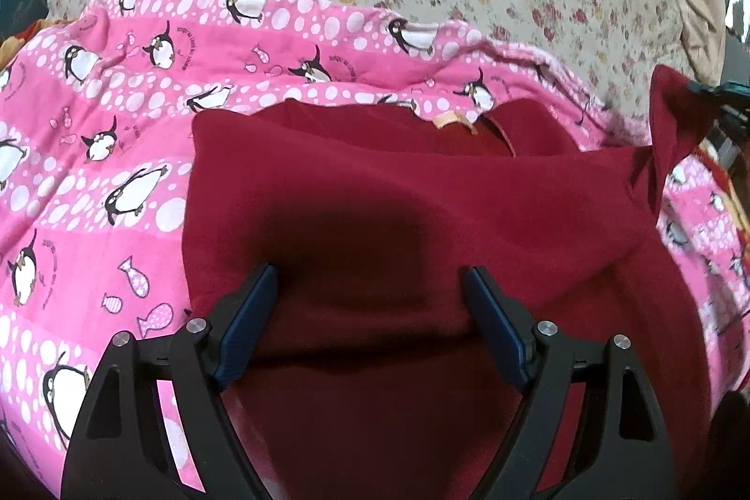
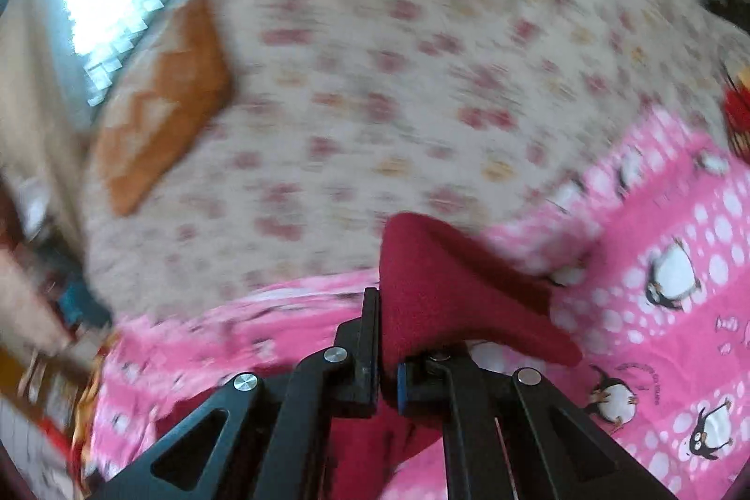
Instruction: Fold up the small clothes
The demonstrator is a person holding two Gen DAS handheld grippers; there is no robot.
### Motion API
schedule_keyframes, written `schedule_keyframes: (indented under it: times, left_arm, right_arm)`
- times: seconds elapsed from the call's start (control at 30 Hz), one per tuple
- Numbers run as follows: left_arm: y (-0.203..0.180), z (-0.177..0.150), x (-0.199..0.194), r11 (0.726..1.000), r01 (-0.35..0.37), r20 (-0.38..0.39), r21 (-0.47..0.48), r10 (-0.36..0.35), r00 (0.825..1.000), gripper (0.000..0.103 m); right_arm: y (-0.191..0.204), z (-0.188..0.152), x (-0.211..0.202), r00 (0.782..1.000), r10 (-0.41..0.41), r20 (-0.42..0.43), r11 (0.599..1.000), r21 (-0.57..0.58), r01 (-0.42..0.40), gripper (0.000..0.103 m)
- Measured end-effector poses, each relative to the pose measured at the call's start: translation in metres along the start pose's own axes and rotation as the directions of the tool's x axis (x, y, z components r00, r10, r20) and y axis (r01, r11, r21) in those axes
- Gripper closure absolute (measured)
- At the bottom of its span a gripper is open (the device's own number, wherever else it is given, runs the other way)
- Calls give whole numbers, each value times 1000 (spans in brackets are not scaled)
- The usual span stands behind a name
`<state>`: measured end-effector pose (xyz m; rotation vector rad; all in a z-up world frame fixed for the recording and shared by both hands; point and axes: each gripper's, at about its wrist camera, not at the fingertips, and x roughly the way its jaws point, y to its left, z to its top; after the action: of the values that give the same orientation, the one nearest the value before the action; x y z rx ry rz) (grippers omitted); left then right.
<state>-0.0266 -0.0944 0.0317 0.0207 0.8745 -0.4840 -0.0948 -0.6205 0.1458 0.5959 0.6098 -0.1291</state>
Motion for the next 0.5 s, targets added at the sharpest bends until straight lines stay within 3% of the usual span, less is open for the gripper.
schedule_keyframes:
  times: [0.13,0.23,0.3,0.37,0.4,0.47,0.5]
  left_arm:
    - [9,4,-20,999,6,61,-46,-3,998,21]
    - [23,10,-38,996,3,122,-86,7,992,21]
    - [36,15,-49,992,6,159,-126,14,987,21]
    - [53,19,-59,983,16,187,-184,18,982,21]
    - [59,20,-61,978,23,195,-206,18,981,21]
    - [76,22,-66,963,43,210,-268,14,977,21]
    - [82,22,-67,956,54,216,-288,10,976,21]
  right_arm:
    - [76,-1,-26,984,175,-34,974,-137,-178,99]
    - [137,-14,-39,937,329,-120,904,-246,-349,99]
    - [184,-31,-44,897,385,-218,825,-355,-440,99]
    - [231,-57,-41,840,411,-354,715,-446,-538,99]
    - [253,-74,-36,808,411,-423,649,-487,-585,99]
    - [283,-104,-18,765,360,-534,556,-535,-636,99]
    - [290,-116,-8,753,334,-567,530,-548,-647,99]
